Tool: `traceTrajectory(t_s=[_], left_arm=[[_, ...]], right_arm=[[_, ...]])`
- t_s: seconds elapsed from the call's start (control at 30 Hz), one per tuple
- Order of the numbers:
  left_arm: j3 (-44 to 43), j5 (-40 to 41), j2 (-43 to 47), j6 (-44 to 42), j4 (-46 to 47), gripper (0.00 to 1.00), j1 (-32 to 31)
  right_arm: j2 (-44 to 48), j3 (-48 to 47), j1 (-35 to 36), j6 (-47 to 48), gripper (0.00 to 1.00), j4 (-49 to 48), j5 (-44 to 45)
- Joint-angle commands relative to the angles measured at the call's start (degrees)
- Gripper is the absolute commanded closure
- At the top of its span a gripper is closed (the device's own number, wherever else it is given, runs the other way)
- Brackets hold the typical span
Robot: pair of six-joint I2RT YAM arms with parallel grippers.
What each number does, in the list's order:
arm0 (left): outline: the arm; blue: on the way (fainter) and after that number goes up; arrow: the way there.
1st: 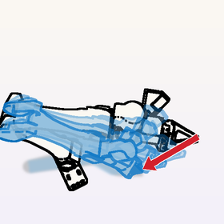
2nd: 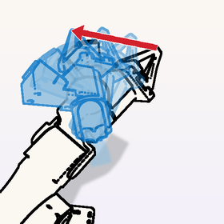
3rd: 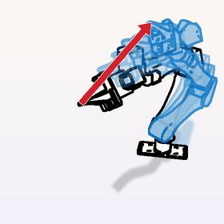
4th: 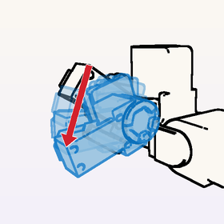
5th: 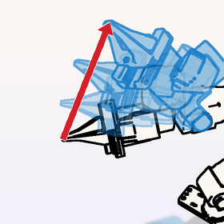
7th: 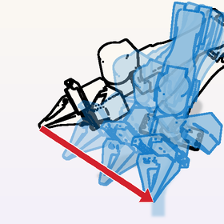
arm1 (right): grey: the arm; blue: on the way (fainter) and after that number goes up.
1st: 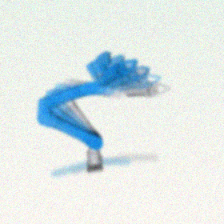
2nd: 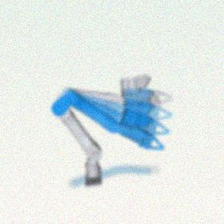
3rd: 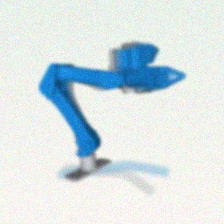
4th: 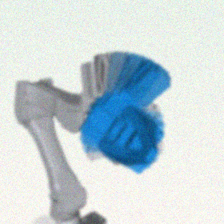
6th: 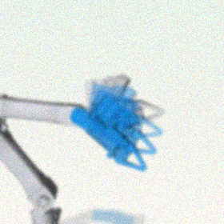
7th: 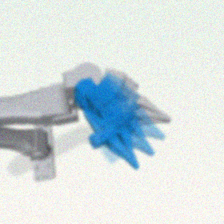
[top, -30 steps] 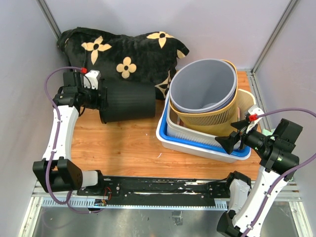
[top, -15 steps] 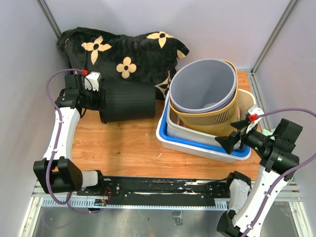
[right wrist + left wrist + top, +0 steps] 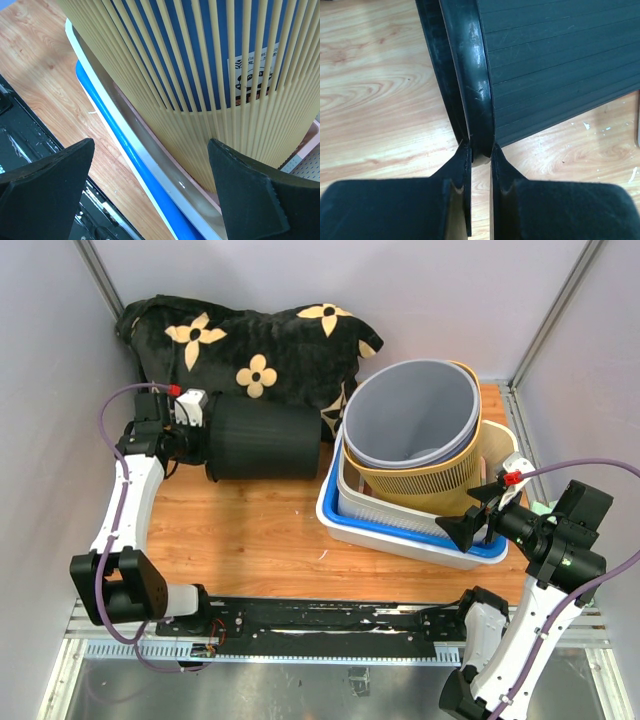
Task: Turn the large container upside down
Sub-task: Turn the container upside down at the center of the board.
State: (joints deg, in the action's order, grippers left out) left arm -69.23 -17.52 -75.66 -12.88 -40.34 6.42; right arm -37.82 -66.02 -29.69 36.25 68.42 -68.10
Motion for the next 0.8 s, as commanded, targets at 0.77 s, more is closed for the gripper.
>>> traceTrajectory(t_s=[0.77], left_arm=[[-8.46, -58.01, -23.28, -22.11, -37.62, 1.00, 28.11]], right_arm=[[-1.49, -1.84, -0.63, 2.59, 0.02, 3.55, -1.51]])
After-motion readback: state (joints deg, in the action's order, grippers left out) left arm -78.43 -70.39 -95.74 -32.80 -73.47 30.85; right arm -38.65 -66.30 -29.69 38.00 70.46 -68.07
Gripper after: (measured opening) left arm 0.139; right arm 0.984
